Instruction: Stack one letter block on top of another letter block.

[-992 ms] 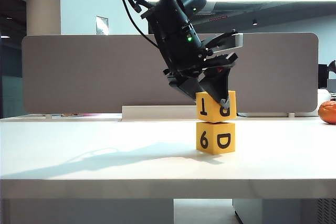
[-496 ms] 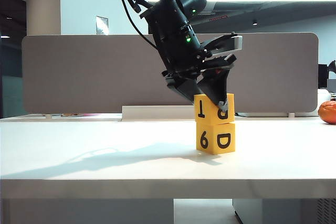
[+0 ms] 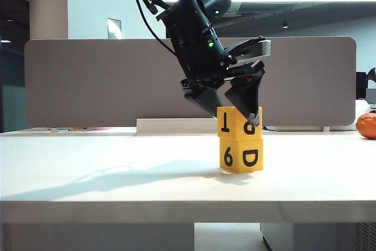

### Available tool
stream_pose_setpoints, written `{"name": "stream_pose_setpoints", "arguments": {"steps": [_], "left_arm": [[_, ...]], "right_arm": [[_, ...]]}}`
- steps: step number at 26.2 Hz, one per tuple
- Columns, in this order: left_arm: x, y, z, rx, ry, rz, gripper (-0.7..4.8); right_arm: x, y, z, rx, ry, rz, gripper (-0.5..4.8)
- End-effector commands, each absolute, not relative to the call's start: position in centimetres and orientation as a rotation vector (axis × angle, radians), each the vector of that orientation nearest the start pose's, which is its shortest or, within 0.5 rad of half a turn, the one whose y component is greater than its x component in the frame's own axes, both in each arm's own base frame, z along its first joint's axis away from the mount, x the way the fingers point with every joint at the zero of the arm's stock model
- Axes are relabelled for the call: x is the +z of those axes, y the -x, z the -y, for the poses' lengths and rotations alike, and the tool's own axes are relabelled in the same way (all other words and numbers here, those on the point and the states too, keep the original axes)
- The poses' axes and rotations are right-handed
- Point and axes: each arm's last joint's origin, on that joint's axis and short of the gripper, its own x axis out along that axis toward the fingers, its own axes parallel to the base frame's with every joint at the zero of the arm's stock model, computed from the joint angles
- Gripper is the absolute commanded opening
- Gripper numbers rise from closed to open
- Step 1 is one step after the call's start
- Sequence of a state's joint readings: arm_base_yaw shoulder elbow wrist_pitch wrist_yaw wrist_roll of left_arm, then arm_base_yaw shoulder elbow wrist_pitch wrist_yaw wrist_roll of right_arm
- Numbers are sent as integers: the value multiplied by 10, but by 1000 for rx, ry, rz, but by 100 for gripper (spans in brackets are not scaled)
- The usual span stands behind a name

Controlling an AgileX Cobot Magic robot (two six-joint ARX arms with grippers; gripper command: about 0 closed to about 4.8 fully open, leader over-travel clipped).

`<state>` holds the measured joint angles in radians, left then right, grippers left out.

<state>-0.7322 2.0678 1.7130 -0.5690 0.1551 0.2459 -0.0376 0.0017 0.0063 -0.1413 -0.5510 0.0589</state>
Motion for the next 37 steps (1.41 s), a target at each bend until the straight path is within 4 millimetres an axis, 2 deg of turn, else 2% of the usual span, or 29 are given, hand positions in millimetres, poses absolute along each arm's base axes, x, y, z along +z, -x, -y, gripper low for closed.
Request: {"name": "stream_pose_setpoints", "arguments": {"steps": [1,2,3,12,18,23,24,26,27,29,32,33,37], "left_arm": [[237,-334,307,-942,-478,-794,421],[242,-332,306,-942,-477,-789,462],[245,-331,305,-942,-477,-785,479],[287,-318,288,-928,-460,-722,479],[333,-302,269,-833,-470,-617,477],[374,-285,245,-772,-455,-507,402],[387,-282,232,-748,-436,-476,330],[396,-279,221,-730,-425,-461,240],[403,-278,208,-702,-415,-461,146],[409,-277,190,-663,-409,-485,65],[411,-278,172,-621,-405,-527,31],[411,-278,166,-606,-404,-547,0],[411,-276,146,-566,-396,-596,-6]], "right_arm": [[153,-93,-12,511,-96,-138,-5],[153,-93,-12,510,-96,-138,-5],[153,-93,-12,511,-95,-139,-5],[153,-94,-10,459,-87,-136,-6],[152,-96,-5,261,-72,-132,-6],[155,-97,0,77,-55,-97,-6],[158,-97,1,52,-51,-68,-6],[161,-97,2,37,-46,-32,-6],[164,-97,2,24,-44,-5,-6],[165,-97,2,22,-44,8,-6],[164,-97,2,23,-44,0,-6],[164,-97,2,23,-44,-1,-6],[165,-97,2,23,-44,1,-6]]}}
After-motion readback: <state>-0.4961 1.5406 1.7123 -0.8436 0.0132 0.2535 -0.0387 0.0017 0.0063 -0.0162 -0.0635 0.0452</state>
